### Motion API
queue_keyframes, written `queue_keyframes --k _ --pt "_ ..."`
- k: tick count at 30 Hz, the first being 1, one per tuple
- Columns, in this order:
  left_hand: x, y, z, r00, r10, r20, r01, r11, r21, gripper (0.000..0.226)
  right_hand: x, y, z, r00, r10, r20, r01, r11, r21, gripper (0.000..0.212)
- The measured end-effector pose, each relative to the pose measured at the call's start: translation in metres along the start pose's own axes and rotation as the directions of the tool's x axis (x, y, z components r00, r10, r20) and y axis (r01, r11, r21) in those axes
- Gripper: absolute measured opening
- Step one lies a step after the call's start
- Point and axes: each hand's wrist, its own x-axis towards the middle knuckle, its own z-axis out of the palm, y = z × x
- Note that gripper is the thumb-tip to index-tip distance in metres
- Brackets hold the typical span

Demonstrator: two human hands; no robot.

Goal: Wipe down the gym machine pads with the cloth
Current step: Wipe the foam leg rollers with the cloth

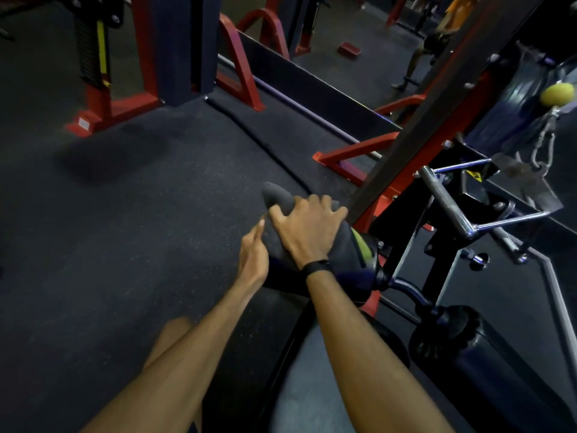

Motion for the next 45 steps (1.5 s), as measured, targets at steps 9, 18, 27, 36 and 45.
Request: queue_keyframes --k 9,18,27,36,45 --pt "0.013 0.022 0.001 0.988 -0.108 -0.11 0.116 0.991 0.065 0.051 -0.059 0.056 0.013 0.9 -0.299 -0.317 0.353 0.927 0.127 0.046" --pt "0.011 0.02 0.012 0.996 0.068 -0.062 -0.029 0.87 0.493 0.038 -0.035 0.112 -0.006 0.979 0.144 -0.142 -0.114 0.973 0.2 0.049" --pt "0.006 -0.003 0.005 0.994 0.094 -0.057 -0.066 0.924 0.378 0.048 0.007 0.029 -0.008 0.992 0.115 0.045 -0.115 0.993 -0.002 0.057" --pt "-0.008 0.02 -0.015 0.989 -0.146 -0.018 0.142 0.981 -0.129 0.072 -0.045 0.014 0.002 0.962 -0.211 -0.174 0.237 0.961 0.145 0.044" --pt "0.003 0.027 0.019 0.992 0.087 -0.093 -0.025 0.847 0.532 0.044 -0.063 0.122 -0.004 0.966 0.134 -0.221 -0.082 0.969 0.233 0.042"
